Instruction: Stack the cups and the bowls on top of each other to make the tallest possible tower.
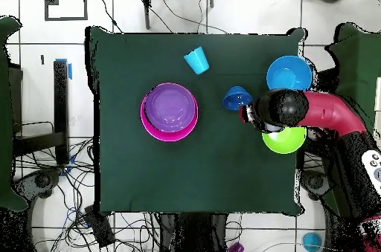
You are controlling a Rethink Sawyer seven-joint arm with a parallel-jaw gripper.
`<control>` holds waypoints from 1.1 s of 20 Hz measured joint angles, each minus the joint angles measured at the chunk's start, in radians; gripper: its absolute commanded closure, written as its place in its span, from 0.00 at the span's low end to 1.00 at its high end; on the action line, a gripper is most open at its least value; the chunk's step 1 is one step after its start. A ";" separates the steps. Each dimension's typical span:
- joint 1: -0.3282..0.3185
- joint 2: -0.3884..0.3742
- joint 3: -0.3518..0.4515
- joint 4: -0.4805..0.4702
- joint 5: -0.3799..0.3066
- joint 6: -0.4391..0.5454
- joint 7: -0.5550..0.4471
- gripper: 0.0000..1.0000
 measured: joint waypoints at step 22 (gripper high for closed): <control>-0.014 -0.012 0.000 -0.047 -0.003 0.012 0.000 0.00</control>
